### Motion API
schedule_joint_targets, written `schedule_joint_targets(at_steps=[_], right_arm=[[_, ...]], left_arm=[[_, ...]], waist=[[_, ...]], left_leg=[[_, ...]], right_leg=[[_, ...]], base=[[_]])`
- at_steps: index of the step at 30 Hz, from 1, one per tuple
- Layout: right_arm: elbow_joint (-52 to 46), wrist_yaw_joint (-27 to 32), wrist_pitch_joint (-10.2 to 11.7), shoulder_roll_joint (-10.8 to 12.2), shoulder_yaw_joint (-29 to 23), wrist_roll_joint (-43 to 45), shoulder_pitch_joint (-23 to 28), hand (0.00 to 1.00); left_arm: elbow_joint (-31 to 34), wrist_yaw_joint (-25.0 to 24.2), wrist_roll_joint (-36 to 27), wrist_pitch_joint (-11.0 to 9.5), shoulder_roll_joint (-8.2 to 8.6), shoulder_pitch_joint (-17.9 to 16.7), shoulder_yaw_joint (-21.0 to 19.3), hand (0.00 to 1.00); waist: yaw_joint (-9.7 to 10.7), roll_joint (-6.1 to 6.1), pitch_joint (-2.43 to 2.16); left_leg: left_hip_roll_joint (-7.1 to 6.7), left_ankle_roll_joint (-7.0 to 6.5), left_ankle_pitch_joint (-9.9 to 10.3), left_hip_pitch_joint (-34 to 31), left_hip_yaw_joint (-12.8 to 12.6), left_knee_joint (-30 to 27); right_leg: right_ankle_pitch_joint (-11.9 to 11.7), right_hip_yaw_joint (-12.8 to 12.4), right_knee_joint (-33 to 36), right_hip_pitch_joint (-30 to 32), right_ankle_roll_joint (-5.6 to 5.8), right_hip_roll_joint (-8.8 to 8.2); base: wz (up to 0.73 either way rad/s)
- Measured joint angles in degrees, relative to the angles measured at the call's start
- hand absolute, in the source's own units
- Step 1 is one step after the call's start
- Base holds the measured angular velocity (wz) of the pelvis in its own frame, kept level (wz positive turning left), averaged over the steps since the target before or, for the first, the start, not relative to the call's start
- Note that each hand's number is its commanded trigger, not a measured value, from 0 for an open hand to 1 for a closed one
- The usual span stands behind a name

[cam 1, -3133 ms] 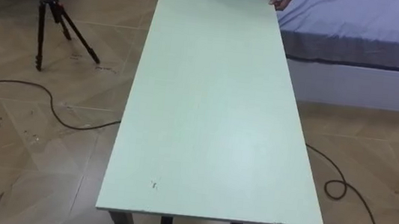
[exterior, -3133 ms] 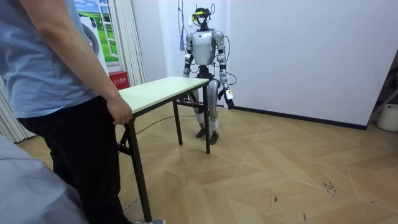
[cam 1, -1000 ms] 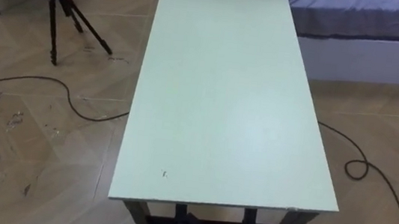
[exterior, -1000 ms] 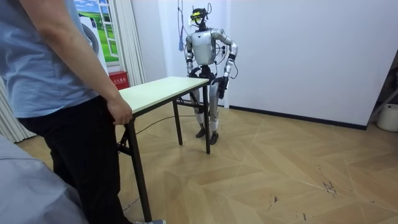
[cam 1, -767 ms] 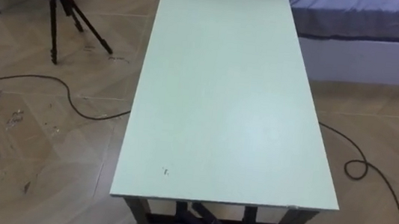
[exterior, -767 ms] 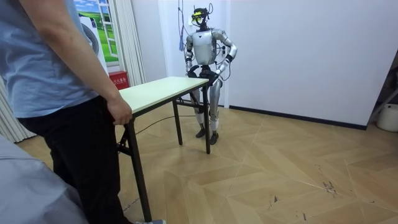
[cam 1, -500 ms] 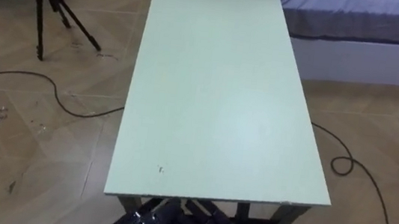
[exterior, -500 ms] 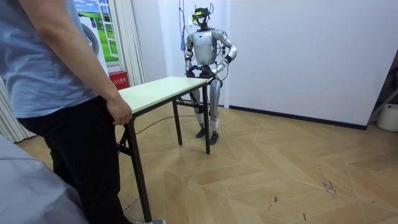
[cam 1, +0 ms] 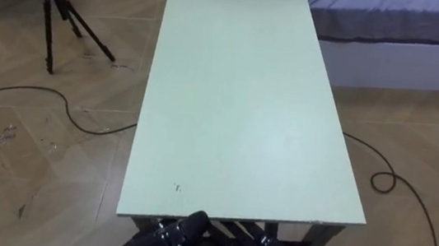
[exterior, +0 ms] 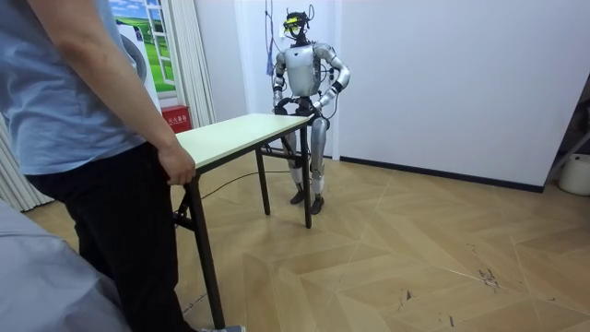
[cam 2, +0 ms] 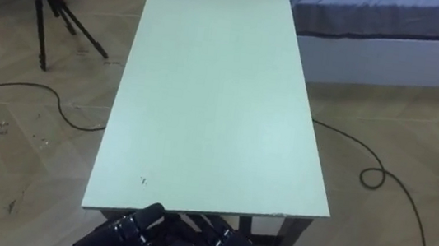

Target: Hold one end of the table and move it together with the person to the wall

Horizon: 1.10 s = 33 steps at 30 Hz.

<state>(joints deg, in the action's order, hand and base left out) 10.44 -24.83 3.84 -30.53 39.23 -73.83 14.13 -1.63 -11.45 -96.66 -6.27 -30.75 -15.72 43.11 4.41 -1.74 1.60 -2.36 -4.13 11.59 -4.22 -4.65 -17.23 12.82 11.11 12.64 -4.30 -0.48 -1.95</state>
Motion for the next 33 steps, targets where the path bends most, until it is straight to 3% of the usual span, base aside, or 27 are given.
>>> schedule_joint_targets(at_steps=[5, 8, 10, 18, 24, 33], right_arm=[[0.23, 1.85, 0.02, 1.09, -0.16, 0.02, -0.23, 0.00], [0.52, 2.77, 0.00, 1.95, -0.39, 0.32, -0.27, 0.00], [2.02, 2.78, 0.00, 3.18, -0.52, 0.13, -0.63, 0.00], [7.98, 3.29, -0.29, 6.55, -0.63, 0.35, -2.18, 0.00], [12.34, 6.32, -1.05, 9.25, -2.73, 0.33, -3.50, 0.00], [13.50, 11.81, -2.74, 10.84, -9.54, -0.35, -5.65, 0.00]], left_arm=[[-0.24, 0.43, -0.03, 0.00, 0.71, 0.15, -0.29, 0.00], [-2.48, 0.79, -0.02, 0.15, 2.10, 1.21, -0.41, 0.00], [-5.63, 0.82, -0.03, 0.86, 4.14, 2.34, -1.21, 0.00], [-12.29, 1.30, 1.25, 2.79, 7.83, 4.63, -4.25, 0.00], [-18.35, 1.26, 1.95, 4.80, 10.91, 6.54, -6.89, 0.00], [-22.93, 4.66, 3.99, 8.97, 14.19, 6.72, -11.92, 0.00]], waist=[[0.02, 0.50, 0.17], [-0.18, 0.51, 0.19], [-0.38, 0.55, 0.18], [-0.91, 0.82, 0.08], [-2.14, 1.19, -0.04], [-2.99, 1.40, 0.02]], left_leg=[[0.03, 0.00, 0.00, 0.36, -0.07, 0.10], [0.01, -0.01, -0.02, 0.88, -0.32, 0.44], [0.12, -0.02, -0.04, 1.50, -0.81, 0.71], [0.26, 0.12, -0.11, 4.16, -1.60, 2.08], [0.47, 0.40, -0.32, 5.00, -2.14, 2.73], [0.71, 0.77, -0.54, 5.95, -2.07, 2.90]], right_leg=[[0.00, -0.08, -0.03, -0.56, 0.00, 0.01], [0.00, -0.29, -0.03, -0.97, 0.00, -0.02], [0.00, -0.89, -0.04, -1.35, 0.00, 0.01], [0.00, -1.36, -0.16, -2.58, 0.00, 0.06], [-0.01, -1.40, -0.29, -3.44, -0.02, -0.01], [-0.24, -1.25, -1.07, -4.39, -0.40, 0.10]], base=[[0.00], [-0.03], [-0.10], [-0.06], [-0.03], [0.00]])
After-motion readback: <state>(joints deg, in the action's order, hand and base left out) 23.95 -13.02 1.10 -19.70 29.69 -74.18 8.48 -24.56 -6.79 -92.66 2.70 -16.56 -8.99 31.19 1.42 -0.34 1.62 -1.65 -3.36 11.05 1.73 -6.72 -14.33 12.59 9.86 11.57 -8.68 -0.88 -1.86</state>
